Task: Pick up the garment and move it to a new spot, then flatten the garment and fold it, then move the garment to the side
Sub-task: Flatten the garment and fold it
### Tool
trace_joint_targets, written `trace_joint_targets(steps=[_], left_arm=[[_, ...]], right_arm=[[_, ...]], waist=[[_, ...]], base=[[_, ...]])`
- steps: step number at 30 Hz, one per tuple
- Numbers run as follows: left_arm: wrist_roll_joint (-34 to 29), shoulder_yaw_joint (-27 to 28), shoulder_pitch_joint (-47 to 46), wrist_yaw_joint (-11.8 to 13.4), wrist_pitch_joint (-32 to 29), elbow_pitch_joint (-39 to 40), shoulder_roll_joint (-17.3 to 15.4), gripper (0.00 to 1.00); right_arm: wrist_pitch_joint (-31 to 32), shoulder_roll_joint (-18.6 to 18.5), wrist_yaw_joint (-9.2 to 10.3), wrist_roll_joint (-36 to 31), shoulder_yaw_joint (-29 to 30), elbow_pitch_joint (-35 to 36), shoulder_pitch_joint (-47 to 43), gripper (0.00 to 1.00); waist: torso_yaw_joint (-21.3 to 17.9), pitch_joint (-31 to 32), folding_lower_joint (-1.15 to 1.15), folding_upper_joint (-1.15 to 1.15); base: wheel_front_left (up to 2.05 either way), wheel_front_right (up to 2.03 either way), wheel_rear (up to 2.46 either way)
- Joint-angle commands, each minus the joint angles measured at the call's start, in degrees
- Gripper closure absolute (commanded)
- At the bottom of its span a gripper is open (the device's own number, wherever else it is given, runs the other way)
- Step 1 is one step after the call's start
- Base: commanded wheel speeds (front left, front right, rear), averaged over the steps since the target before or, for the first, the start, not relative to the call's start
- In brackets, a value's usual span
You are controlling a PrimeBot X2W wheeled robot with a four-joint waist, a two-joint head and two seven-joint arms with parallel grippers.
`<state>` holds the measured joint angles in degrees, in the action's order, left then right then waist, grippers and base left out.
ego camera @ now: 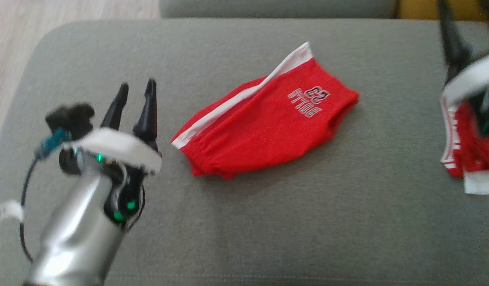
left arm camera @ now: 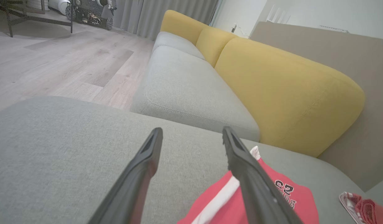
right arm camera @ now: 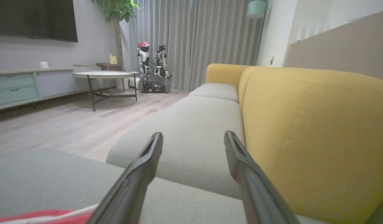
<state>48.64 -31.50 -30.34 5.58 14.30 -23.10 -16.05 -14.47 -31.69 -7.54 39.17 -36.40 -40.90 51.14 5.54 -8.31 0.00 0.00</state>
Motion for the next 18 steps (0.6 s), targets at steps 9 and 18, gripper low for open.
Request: trace_joint_targets(steps=[9, 18], left_arm=[[-13.02, 11.92, 12.35, -0.43, 0.69, 8.65, 3.53, 0.0], [-21.92, 18.43, 22.84, -3.11, 0.69, 11.08, 9.44, 0.0]], right_arm=[[-0.52, 10.31, 0.05, -21.75, 22.77, 17.62, -26.06, 0.0], [-0.52, 18.4, 0.05, -32.29, 31.03, 25.59, -40.31, 0.0]], waist=[[-5.11, 5.31, 0.0, 0.0], [-6.18, 6.51, 0.0, 0.0]], base=[[0.0, 0.0, 0.0], [0.0, 0.0, 0.0]])
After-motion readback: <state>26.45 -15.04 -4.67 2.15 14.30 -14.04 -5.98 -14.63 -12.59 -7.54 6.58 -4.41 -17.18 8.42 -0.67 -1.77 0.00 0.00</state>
